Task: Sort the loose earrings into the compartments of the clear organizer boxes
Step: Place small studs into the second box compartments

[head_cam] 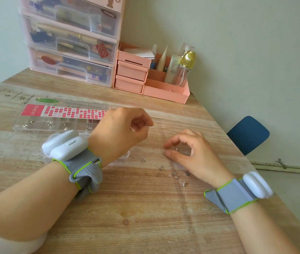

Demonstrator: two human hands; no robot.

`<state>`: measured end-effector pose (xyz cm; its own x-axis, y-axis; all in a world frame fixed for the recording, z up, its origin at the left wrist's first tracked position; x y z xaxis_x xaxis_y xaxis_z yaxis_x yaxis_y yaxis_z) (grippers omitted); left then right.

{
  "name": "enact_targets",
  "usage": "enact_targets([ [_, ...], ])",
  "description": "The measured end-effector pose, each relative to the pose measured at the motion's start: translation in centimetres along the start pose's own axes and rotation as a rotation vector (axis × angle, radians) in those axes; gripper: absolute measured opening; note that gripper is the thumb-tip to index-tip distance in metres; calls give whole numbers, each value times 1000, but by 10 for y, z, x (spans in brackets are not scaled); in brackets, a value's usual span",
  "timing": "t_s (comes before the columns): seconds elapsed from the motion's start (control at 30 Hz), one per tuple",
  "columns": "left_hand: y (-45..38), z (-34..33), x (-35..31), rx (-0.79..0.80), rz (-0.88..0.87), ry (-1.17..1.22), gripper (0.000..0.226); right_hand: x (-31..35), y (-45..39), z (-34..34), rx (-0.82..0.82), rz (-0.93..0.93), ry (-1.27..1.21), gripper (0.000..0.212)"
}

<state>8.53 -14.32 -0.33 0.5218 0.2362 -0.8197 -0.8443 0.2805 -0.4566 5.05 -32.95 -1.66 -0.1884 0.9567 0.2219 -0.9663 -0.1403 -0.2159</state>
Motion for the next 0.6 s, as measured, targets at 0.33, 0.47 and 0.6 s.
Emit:
enact_targets([
  [0.33,0,0,-5,46,-7,93,9,0,-2,8,-114,55,-359,4],
  [0.47,2,-2,-9,63,-53,119,11,0,0,11,-107,54,-651,13],
  [0.6,4,-2,-11,86,-98,113,16,2,0,11,-91,39,-715,12],
])
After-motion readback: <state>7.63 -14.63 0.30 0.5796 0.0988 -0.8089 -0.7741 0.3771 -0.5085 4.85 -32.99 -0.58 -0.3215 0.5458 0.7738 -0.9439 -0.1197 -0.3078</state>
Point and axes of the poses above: each hand's wrist, its own y-axis away from the middle knuckle, its own z-axis out of the back of the hand, x = y × z, the point moved 2 cm from there along -y, towards the middle knuckle, and after that the axes turned 15 degrees about y, right-handed, at the moved point
